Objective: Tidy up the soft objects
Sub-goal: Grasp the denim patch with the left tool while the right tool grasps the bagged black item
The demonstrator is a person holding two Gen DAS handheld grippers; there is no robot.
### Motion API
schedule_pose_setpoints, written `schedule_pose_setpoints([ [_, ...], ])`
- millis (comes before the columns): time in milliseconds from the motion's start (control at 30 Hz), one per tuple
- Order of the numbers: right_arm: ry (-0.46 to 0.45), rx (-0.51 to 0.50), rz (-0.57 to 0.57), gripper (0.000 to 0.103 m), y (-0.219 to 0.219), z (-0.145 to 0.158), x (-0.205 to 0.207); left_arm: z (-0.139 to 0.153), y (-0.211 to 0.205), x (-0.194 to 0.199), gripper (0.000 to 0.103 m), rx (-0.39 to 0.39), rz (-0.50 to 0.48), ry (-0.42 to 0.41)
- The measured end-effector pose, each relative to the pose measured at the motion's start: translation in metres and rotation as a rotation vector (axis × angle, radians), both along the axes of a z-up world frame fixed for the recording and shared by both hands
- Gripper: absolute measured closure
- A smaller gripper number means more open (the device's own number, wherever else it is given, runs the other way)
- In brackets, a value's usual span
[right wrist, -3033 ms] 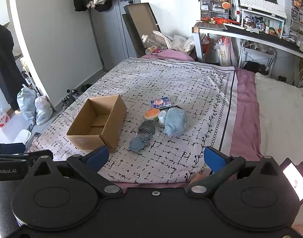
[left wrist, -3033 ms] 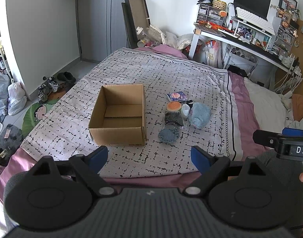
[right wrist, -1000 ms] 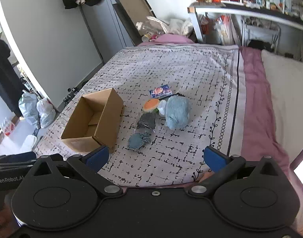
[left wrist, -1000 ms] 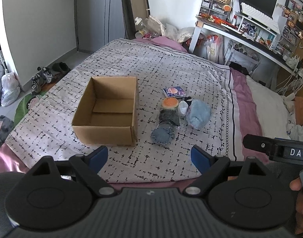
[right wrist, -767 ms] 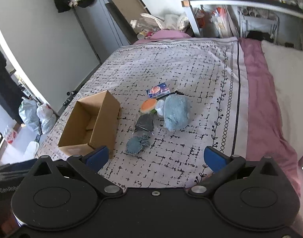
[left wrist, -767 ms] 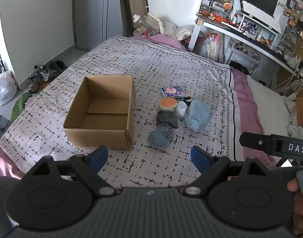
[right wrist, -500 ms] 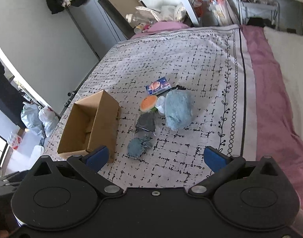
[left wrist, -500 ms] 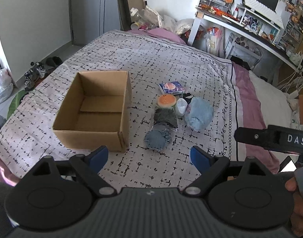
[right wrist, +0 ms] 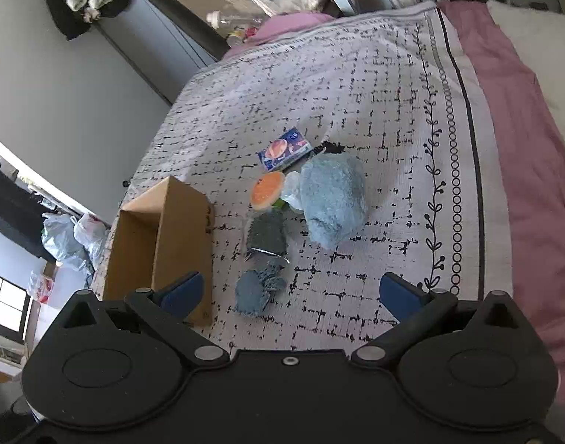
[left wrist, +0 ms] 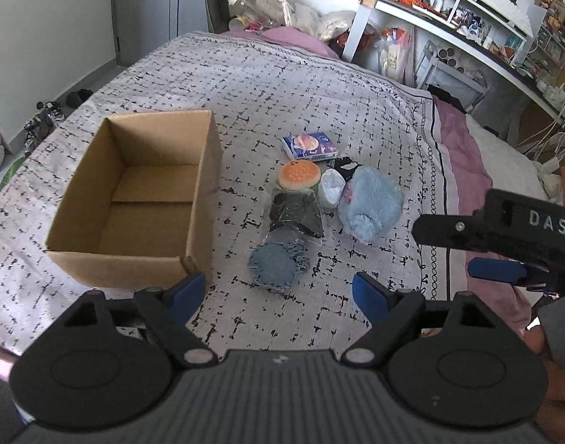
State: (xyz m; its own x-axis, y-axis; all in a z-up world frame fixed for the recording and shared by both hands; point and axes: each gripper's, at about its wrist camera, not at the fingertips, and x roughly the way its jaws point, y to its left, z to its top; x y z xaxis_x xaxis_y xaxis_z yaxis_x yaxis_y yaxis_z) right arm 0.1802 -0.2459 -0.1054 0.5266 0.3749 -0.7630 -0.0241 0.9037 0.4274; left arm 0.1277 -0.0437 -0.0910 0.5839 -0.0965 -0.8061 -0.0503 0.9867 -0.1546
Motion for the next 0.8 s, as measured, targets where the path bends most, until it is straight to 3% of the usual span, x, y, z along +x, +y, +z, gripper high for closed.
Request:
schedule_pose_setpoints([
  [467, 0.119, 0.116, -0.009, 0.005, 0.006, -0.044, 0.047, -0.045, -0.012, 0.04, 0.022, -0.043, -0.02, 0.064],
  [800, 0.197, 0.195, -0.013, 0.029, 0.008, -0.072, 0.065, -0.079, -0.014, 0.062, 0.035, -0.071, 0.014, 0.116],
])
